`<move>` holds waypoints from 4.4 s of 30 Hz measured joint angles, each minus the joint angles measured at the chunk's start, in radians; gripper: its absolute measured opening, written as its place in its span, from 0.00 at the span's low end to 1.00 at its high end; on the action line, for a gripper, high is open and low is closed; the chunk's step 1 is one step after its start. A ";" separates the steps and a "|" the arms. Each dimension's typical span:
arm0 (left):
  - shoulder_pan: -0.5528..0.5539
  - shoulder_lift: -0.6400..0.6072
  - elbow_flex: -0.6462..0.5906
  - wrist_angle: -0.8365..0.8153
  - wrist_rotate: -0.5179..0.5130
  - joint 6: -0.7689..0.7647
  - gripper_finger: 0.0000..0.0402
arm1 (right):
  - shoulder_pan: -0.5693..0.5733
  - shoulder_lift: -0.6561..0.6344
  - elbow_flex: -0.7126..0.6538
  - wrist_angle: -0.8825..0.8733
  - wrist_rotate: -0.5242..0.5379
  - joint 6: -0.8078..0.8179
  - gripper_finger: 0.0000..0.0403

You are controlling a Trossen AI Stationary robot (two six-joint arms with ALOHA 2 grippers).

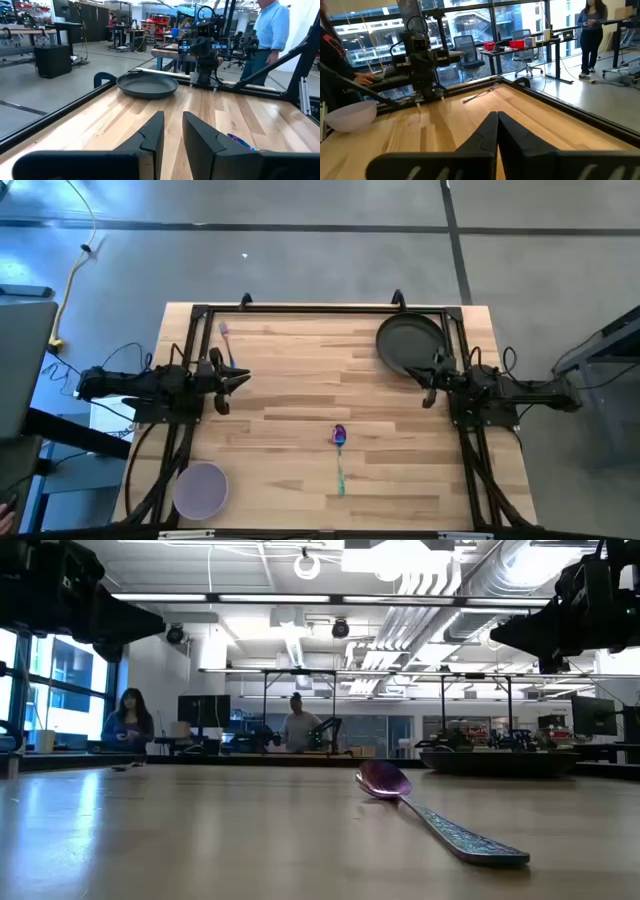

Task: Set table place

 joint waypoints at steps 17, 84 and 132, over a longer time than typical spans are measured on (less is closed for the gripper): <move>0.000 0.000 0.000 0.000 0.000 0.000 0.15 | 0.000 0.000 0.000 0.000 0.000 0.000 0.00; 0.000 0.000 0.000 0.002 0.000 -0.086 0.15 | 0.000 0.000 0.000 0.000 0.000 0.000 0.00; 0.000 0.000 0.000 0.002 0.096 -0.415 0.15 | -0.002 0.000 -0.003 0.116 0.138 -0.013 0.00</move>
